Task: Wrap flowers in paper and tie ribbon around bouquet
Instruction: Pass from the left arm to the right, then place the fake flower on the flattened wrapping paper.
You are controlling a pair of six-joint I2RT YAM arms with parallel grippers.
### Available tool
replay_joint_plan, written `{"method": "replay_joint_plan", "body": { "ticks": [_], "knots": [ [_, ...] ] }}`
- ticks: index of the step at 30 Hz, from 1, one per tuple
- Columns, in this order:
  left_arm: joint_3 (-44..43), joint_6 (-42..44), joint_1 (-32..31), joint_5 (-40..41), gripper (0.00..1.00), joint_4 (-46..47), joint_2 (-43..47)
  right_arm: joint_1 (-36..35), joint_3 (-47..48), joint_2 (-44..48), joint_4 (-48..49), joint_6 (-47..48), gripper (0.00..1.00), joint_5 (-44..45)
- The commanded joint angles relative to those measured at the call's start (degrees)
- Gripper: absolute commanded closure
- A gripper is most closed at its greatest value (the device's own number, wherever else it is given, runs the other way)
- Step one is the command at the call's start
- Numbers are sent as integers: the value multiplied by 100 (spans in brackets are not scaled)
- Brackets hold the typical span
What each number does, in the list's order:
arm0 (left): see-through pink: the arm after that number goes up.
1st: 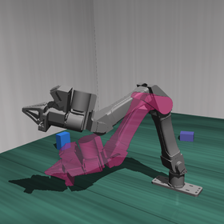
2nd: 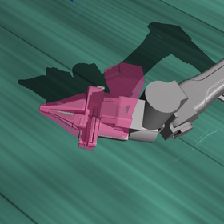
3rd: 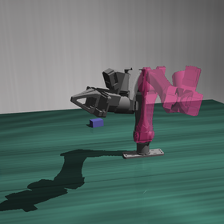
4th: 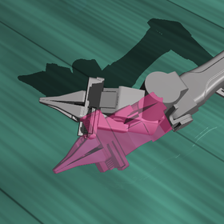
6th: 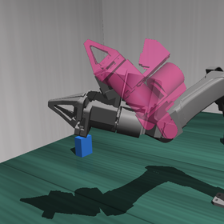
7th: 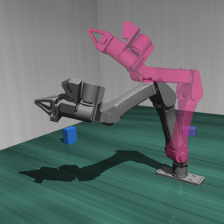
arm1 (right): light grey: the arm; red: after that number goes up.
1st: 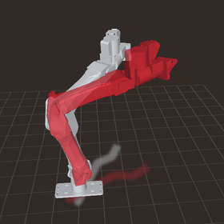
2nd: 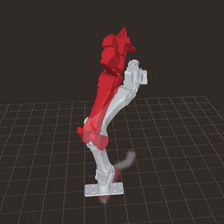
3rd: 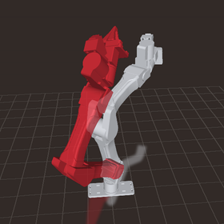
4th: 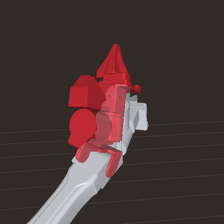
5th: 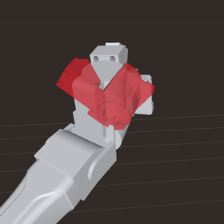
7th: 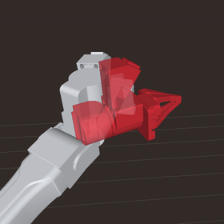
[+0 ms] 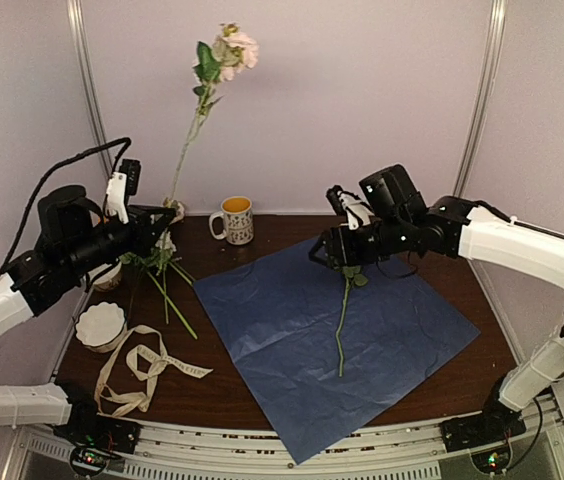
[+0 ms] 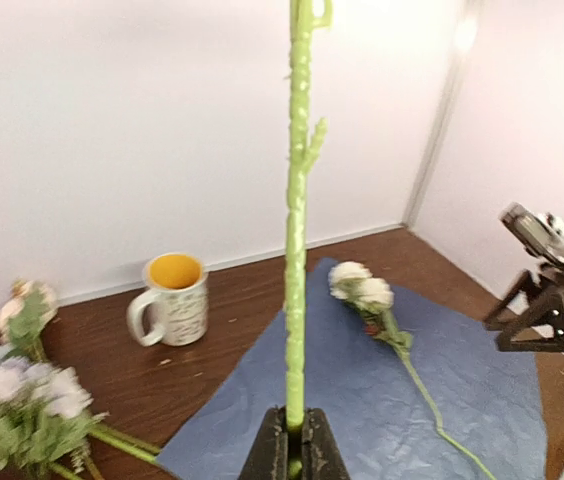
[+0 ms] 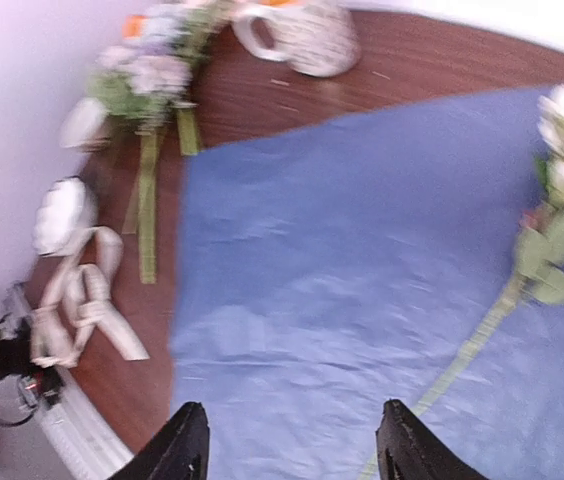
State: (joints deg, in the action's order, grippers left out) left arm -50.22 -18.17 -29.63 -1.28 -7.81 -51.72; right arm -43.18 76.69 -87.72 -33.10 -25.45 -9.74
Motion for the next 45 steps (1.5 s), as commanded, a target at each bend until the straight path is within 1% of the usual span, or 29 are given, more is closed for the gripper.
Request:
{"method": "replay_joint_plan", "body": {
  "ticks": [1, 3, 4, 7, 11, 13, 14, 15, 18, 19, 20, 21, 22, 24, 25, 26, 27, 29, 31, 34, 37, 38, 40, 42, 45],
  "knots": [
    [177, 437, -866, -1058, 100, 1494, -88, -696, 361, 422, 2604, 47, 40, -1646],
    [207, 334, -1156, -1252, 100, 1793, -246, -894, 514, 349, 3297, -196, 37, -1678],
    [221, 269, -1292, -1360, 100, 1969, -322, -969, 585, 287, 3587, -334, 33, -1643],
    [192, 328, -1758, -1456, 100, 2279, -509, -1071, 825, -8, 4016, -643, 27, -1487],
    [80, 399, -2087, -1396, 100, 2289, -839, -1077, 814, -98, 4433, -898, 27, -1203],
    [73, 341, -2165, -1445, 100, 2321, -961, -1071, 720, -73, 4624, -988, 30, -1037],
    [80, 321, -2206, -1479, 100, 2371, -1013, -1070, 728, -70, 4563, -996, 34, -907],
    [88, 315, -2246, -1484, 100, 2414, -1027, -1068, 733, -57, 4427, -989, 44, -683],
    [84, 323, -2315, -1489, 100, 2457, -1075, -1042, 612, 51, 4202, -1012, 83, -294],
    [86, 316, -2311, -1483, 100, 2443, -1098, -1019, 555, 99, 4161, -1059, 93, -226],
    [78, 314, -2312, -1463, 100, 2404, -1122, -984, 516, 146, 4067, -1113, 100, -166],
    [63, 314, -2311, -1441, 100, 2338, -1155, -943, 492, 188, 3918, -1162, 100, -118],
    [38, 314, -2311, -1422, 91, 2245, -1195, -875, 476, 232, 3729, -1200, 100, -64],
    [-27, 284, -2311, -1258, 52, 2005, -1269, -721, 485, 294, 3155, -1213, 100, 50],
    [-64, 255, -2311, -1089, 39, 1870, -1303, -631, 515, 295, 2745, -1216, 100, 82],
    [-110, 238, -2313, -887, 27, 1691, -1326, -489, 570, 257, 2266, -1236, 100, 70],
    [-178, 228, -2311, -625, 20, 1473, -1362, -342, 630, 184, 1797, -1250, 100, 20],
    [-367, 215, -2286, -34, 11, 891, -1490, -48, 687, -46, 918, -1215, 100, -219],
    [-619, 99, -2176, 461, 9, 322, -1719, 226, 650, -364, 297, -1116, 100, -597],
    [-997, -412, -1764, 847, 9, -588, -2214, 492, 475, -900, 63, -1039, 100, -915],
    [-1217, -970, -1186, 784, 9, -1288, -2729, 600, 455, -1362, 287, -1094, 100, -949],
    [-1229, -1111, -992, 708, 9, -1401, -2891, 636, 491, -1555, 403, -1118, 100, -934],
    [-1131, -1333, -702, 583, 10, -1493, -3024, 711, 667, -1962, 309, -1180, 100, -828],
    [-968, -1388, -597, 651, 10, -1408, -2999, 748, 871, -2313, 133, -1163, 95, -691],
    [-779, -1355, -560, 900, 9, -1302, -2926, 749, 1083, -2596, -122, -1121, 79, -280]
  ]
}}
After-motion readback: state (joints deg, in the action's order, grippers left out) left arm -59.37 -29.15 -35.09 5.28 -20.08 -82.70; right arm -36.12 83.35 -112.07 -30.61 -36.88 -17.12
